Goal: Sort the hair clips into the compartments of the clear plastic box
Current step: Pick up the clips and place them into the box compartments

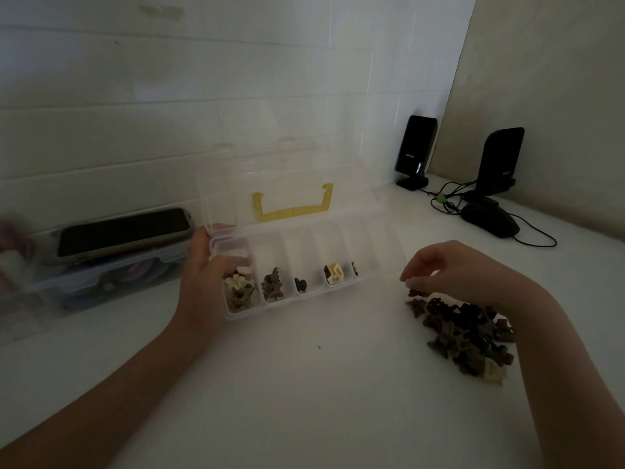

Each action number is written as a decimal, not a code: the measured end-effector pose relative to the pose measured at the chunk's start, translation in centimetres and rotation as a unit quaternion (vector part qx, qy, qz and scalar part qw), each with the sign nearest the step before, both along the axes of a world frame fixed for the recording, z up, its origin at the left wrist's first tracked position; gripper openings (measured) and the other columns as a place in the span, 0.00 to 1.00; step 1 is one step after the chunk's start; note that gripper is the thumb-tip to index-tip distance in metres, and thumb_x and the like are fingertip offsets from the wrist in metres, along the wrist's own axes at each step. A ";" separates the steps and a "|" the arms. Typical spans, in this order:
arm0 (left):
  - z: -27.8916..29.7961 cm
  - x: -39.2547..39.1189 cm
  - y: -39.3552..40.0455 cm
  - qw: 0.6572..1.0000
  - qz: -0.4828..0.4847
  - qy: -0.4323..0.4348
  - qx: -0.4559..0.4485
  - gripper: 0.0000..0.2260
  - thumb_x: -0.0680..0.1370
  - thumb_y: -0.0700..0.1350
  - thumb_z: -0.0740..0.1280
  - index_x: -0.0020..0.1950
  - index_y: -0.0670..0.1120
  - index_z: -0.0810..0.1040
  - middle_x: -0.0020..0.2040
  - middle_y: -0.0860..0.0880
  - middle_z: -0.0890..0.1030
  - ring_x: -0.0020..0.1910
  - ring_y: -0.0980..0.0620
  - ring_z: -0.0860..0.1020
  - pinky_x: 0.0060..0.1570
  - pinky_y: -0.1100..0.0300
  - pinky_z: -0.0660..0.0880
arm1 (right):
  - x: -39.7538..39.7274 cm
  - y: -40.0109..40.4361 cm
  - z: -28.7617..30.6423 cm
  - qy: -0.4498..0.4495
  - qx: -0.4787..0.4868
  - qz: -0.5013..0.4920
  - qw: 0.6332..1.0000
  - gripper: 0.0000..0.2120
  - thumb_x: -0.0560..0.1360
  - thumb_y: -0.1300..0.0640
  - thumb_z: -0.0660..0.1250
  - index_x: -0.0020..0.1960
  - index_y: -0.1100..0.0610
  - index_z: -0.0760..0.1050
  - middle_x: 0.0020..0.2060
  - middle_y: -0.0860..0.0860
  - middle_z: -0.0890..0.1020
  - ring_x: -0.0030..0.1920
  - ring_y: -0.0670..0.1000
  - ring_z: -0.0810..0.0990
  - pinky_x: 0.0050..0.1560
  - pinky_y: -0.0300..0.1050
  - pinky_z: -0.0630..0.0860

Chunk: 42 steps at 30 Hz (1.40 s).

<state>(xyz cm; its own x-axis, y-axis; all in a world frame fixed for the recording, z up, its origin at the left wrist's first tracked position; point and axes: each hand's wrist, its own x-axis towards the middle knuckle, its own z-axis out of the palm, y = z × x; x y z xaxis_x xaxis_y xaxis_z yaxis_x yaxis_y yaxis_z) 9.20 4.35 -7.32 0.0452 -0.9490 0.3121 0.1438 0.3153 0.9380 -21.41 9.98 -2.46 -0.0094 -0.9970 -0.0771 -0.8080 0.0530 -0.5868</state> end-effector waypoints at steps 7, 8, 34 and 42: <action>-0.1 0.0 -0.2 1.000 0.009 -0.002 0.005 0.21 0.70 0.30 0.62 0.45 0.58 0.76 0.42 0.58 0.81 0.45 0.52 0.80 0.43 0.50 0.79 | 0.6 0.4 1.0 -0.177 -0.003 0.008 0.984 0.04 0.72 0.58 0.70 0.44 0.52 0.83 0.37 0.48 0.86 0.37 0.44 0.84 0.33 0.30 0.75; -0.1 0.0 -0.2 1.000 0.005 0.003 0.007 0.20 0.69 0.32 0.63 0.45 0.58 0.77 0.42 0.57 0.82 0.45 0.50 0.80 0.43 0.49 0.79 | 0.7 0.5 1.1 -0.203 -0.007 0.010 0.979 0.05 0.72 0.59 0.70 0.45 0.52 0.83 0.38 0.49 0.86 0.38 0.45 0.84 0.34 0.31 0.76; 0.0 -0.1 0.2 1.000 -0.007 0.010 0.004 0.15 0.64 0.41 0.64 0.46 0.57 0.76 0.46 0.52 0.81 0.50 0.41 0.80 0.51 0.36 0.75 | 2.4 0.2 0.7 -0.403 -0.047 -0.003 0.914 0.10 0.64 0.60 0.73 0.45 0.58 0.84 0.41 0.57 0.85 0.41 0.50 0.84 0.41 0.38 0.80; -0.4 0.1 -0.3 1.000 -0.005 0.008 0.007 0.13 0.67 0.40 0.64 0.45 0.56 0.77 0.46 0.49 0.80 0.47 0.42 0.80 0.40 0.47 0.80 | 7.8 0.6 0.4 -0.363 -0.159 0.070 0.916 0.05 0.72 0.64 0.70 0.46 0.58 0.81 0.35 0.52 0.84 0.34 0.46 0.81 0.34 0.38 0.78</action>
<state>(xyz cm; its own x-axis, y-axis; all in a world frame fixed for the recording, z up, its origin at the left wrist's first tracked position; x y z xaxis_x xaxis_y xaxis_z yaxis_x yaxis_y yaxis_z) 9.26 4.03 -7.77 0.0399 -0.9536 0.2985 0.1631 0.3010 0.9396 -13.57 10.57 -2.07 0.0594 -0.9577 0.2816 -0.1853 -0.2878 -0.9396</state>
